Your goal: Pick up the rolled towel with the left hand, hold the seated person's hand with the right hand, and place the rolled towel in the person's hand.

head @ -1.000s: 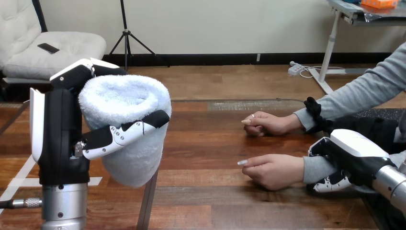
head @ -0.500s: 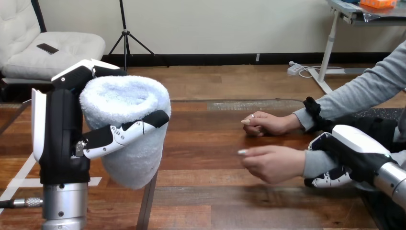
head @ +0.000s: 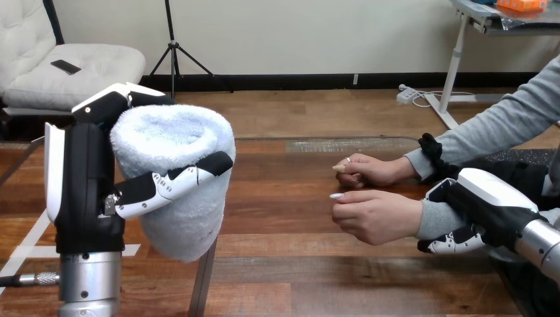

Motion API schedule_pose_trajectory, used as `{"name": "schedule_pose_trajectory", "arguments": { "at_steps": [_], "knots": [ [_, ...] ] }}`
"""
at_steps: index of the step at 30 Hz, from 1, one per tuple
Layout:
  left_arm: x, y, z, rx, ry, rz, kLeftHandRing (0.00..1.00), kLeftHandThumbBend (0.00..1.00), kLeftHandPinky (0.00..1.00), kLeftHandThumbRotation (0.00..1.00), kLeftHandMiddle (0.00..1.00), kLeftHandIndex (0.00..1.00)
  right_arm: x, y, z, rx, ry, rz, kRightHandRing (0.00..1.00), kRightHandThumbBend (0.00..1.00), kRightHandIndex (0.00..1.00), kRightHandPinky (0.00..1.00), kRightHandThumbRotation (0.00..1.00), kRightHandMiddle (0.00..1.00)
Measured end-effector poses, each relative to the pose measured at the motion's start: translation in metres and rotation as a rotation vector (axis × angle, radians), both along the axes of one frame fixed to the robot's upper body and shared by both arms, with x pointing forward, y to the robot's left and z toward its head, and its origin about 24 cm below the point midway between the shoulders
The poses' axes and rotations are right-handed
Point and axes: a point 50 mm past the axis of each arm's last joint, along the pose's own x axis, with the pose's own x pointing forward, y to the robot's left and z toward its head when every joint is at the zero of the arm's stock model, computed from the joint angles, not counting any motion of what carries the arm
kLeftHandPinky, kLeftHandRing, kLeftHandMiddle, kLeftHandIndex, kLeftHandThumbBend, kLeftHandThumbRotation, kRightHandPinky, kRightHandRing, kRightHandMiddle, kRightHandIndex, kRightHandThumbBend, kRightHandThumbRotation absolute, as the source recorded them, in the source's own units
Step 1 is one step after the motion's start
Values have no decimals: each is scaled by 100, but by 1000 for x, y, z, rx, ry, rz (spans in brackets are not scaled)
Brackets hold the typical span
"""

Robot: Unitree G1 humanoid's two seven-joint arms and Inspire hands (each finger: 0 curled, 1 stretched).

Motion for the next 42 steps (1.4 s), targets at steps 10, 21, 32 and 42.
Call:
{"name": "schedule_pose_trajectory", "arguments": {
  "at_steps": [10,21,32,42],
  "knots": [
    [0,0,0,4,0,0,34,83,27,0,41,40,0,1,1,4,-4,9,19,44,30,15,14,26],
    [2,0,-1,7,18,4,35,83,28,0,41,39,1,2,2,11,1,22,18,43,28,14,14,24],
    [12,-2,-4,-1,9,-6,35,82,28,0,41,39,3,3,6,23,-6,24,18,44,27,14,18,24],
    [27,-6,-9,-9,-7,-14,35,82,29,0,40,39,6,5,9,40,-12,31,17,44,25,13,15,23]
  ]
}}
